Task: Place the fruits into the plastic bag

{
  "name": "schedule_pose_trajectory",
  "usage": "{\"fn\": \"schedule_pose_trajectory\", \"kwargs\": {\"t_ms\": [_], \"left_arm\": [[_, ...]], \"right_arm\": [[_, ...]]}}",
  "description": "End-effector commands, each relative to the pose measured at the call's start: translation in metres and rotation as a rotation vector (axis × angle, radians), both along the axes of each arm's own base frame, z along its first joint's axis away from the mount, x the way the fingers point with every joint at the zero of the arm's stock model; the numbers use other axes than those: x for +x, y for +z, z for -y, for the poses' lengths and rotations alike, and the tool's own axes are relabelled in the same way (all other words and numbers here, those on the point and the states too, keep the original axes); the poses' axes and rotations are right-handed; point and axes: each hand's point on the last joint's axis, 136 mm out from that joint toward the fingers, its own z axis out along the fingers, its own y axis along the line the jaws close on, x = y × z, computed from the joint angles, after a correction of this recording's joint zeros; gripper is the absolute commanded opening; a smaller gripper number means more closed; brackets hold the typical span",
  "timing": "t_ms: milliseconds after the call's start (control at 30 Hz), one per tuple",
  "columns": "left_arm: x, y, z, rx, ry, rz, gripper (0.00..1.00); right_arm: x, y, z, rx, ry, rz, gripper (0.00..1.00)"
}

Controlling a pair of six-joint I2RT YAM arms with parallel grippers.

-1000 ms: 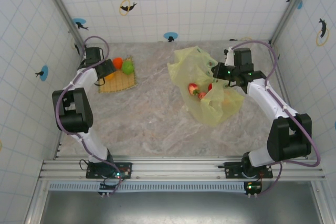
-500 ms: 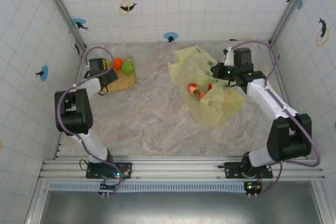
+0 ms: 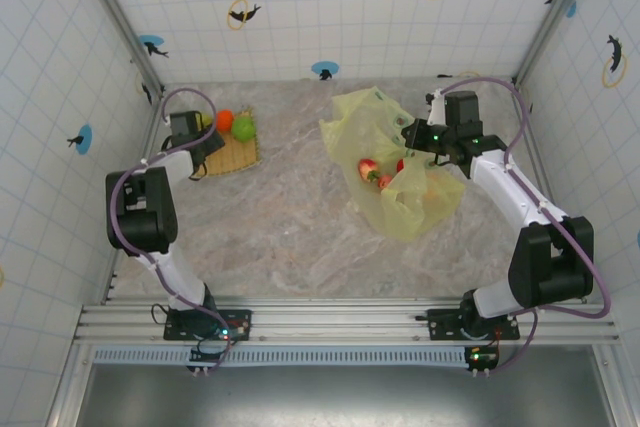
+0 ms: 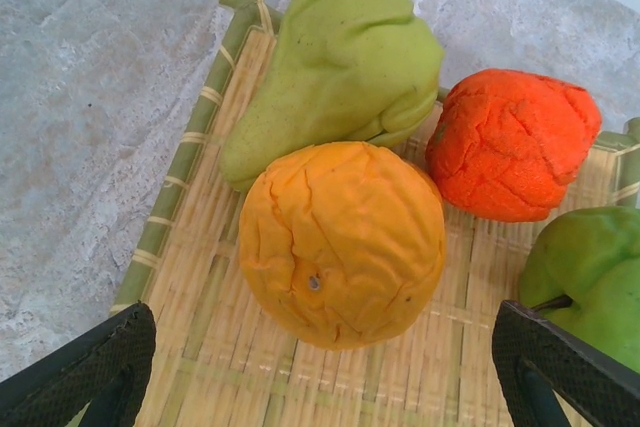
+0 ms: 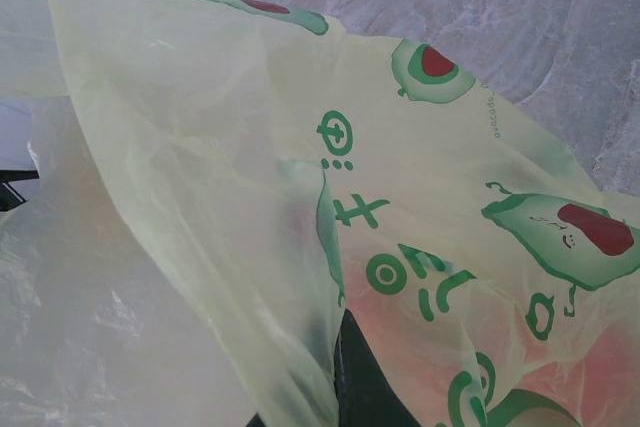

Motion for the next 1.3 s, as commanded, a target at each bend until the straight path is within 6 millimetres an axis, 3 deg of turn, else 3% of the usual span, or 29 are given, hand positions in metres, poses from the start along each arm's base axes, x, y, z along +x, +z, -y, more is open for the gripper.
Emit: {"fn": "schedule_pose_trajectory", "kwargs": {"t_ms": [0,533,1267], "left_arm": [[0.012,-0.002,-0.002,0.013,-0.008,0.010,0.88],[0.035,-0.022,-0.005,0.053,-0.036,-0.004,0.87],[0.052,-0.040,-0.003,0.042,-0.056,-0.018,0.75]], "right_arm": [[0.002,-0.002,0.000,0.002,0.003,0.004,0.00],[-0.001,-0.007,0.002,-0.016,0.001,-0.011,0.00],[-0.004,-0.010,0.004,-0.029,0.000,-0.022,0.00]]}}
